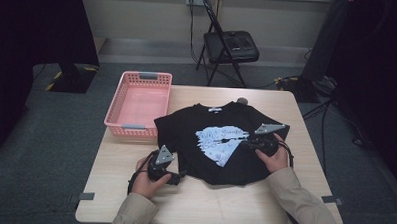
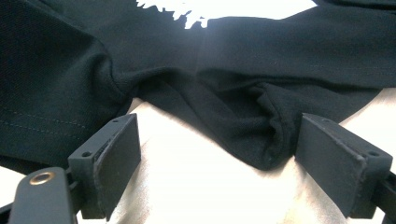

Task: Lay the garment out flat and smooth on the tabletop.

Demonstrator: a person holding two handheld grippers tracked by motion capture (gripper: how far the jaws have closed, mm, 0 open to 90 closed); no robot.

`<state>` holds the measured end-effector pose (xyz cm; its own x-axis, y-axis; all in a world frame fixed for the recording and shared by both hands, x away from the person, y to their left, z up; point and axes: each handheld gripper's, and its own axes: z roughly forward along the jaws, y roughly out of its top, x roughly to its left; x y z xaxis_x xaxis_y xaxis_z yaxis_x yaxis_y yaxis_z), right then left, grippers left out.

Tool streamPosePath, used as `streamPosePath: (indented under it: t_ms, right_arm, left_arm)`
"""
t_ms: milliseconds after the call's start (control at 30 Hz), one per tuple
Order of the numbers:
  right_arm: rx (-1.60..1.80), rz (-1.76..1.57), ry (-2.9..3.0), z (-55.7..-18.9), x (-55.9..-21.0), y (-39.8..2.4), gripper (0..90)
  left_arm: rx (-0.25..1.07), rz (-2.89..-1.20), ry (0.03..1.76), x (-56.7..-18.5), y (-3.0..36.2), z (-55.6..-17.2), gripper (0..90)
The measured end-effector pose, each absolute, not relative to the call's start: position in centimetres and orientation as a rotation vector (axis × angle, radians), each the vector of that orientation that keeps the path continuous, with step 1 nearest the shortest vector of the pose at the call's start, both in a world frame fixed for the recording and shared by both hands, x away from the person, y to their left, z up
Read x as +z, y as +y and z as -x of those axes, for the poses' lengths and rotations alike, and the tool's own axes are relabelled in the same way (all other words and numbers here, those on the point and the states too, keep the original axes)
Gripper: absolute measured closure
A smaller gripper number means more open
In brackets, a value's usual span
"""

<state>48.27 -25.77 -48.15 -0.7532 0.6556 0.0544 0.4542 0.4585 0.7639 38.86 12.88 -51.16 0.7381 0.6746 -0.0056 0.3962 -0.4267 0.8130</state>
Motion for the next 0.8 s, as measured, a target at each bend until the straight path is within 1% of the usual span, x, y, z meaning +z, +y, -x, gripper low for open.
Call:
streamPosePath:
  t_ms: [467, 800]
  right_arm:
    - [1.28, -0.933, 2.43, -45.4, -47.1, -28.6, 86.7]
    - [1.34, -0.859, 2.448, -42.5, -46.8, -29.6, 86.8]
  left_arm:
    - [0.407, -2.07, 0.807, -51.2, 12.9, -38.9, 14.1]
    - [0.408, -2.071, 0.807, -51.2, 12.9, -38.9, 14.1]
